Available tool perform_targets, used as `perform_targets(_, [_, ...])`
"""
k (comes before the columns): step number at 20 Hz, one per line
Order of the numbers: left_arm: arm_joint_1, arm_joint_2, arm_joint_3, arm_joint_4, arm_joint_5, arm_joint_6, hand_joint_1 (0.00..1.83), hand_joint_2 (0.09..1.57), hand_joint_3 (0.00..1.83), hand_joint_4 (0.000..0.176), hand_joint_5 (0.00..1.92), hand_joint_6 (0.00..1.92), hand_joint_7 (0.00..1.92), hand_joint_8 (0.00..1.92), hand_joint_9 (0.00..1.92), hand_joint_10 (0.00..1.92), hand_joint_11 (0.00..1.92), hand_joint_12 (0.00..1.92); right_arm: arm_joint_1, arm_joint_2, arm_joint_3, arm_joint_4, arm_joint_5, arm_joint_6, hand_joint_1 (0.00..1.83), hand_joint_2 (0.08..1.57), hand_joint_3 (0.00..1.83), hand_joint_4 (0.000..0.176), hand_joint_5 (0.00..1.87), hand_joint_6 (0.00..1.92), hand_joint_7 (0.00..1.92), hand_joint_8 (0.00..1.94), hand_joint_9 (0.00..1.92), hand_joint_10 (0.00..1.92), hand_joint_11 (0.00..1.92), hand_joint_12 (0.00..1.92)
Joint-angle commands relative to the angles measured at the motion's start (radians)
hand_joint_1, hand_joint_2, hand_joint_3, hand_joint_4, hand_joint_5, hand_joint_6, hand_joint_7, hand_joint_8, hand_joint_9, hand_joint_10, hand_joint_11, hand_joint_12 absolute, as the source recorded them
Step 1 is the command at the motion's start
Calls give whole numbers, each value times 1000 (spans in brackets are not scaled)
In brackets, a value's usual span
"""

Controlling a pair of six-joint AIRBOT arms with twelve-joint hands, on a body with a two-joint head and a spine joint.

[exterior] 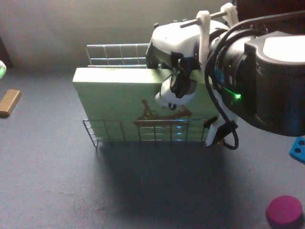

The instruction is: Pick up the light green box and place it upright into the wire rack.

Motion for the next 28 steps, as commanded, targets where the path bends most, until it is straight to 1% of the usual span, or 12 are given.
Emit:
perform_targets(1, [-7, 5, 2, 83, -30, 6, 175, 1157, 2, 34, 223, 0, 199, 0, 184, 0, 3, 652, 3, -2, 5, -88, -1, 15, 1356, 1184, 0, 0, 724, 1125, 906, 1154, 807, 1461, 788, 1442])
perform_targets(5, [-7, 5, -1, 76, -27, 1, 175, 1158, 2, 34, 223, 0, 197, 0, 184, 0, 3, 651, -11, -4, 5, -117, 6, 39, 1355, 1185, 0, 0, 728, 1144, 899, 1162, 800, 1452, 792, 1431])
perform_targets(9, [-7, 5, -8, 76, -51, -35, 178, 1157, 1, 34, 224, 0, 196, 0, 186, 1, 3, 651, -15, -5, 5, -136, 6, 49, 1339, 1203, 1, 0, 778, 1296, 808, 1172, 725, 1473, 715, 1431])
perform_targets(10, [-3, 5, -12, 76, -57, -46, 178, 1157, 1, 34, 224, 0, 196, 0, 186, 1, 2, 650, -15, -5, 6, -138, 6, 50, 1207, 1210, 1, 0, 823, 1323, 774, 1206, 664, 1140, 692, 1416])
perform_targets(12, [3, 4, -20, 76, -63, -68, 178, 1155, 0, 34, 224, 0, 196, 0, 186, 1, 2, 650, -15, -6, 6, -138, 6, 50, 1176, 1213, 1, 0, 854, 1296, 731, 1258, 669, 917, 673, 1364])
perform_targets(13, [4, 4, -23, 76, -69, -78, 178, 1154, 0, 34, 224, 0, 196, 0, 185, 0, 1, 649, -14, -5, 6, -138, 6, 50, 1087, 1213, 0, 0, 798, 1279, 669, 816, 652, 879, 634, 1372])
perform_targets(14, [4, 3, -23, 76, -71, -80, 178, 1154, 0, 34, 224, 0, 196, 0, 185, 0, 0, 649, -14, -5, 6, -138, 6, 50, 1003, 1152, 0, 0, 624, 699, 646, 570, 597, 813, 554, 1364])
perform_targets(15, [4, 2, -23, 76, -72, -94, 179, 1153, 0, 34, 224, 0, 195, 0, 185, 0, 0, 648, -13, -5, 6, -138, 6, 50, 938, 1120, 0, 0, 608, 379, 644, 373, 543, 709, 449, 1336])
perform_targets(17, [5, 1, -23, 78, -76, -117, 179, 1154, 0, 34, 224, 0, 196, 0, 185, 0, 0, 647, -13, -5, 5, -138, 8, 49, 859, 1073, 0, 0, 623, 98, 675, 159, 491, 566, 340, 1321])
perform_targets(23, [25, -26, -29, 114, -82, -168, 183, 1149, 0, 33, 228, 1, 195, 0, 185, 0, 0, 628, -5, 13, -13, -138, 11, 40, 756, 1039, 0, 0, 557, 0, 615, 11, 465, 346, 216, 1261])
perform_targets(25, [60, -28, -43, 194, -81, -295, 183, 1148, 0, 33, 227, 1, 195, 0, 184, 0, 0, 626, 14, 42, -49, -138, 12, 25, 736, 1045, 2, 0, 548, 3, 614, 7, 465, 321, 201, 1258])
perform_targets(28, [80, -29, -60, 194, -73, -311, 180, 1149, 0, 33, 227, 1, 195, 0, 184, 0, 0, 625, 58, 99, -100, -150, 12, 22, 729, 1047, 2, 0, 531, 0, 585, 0, 441, 294, 175, 1250])
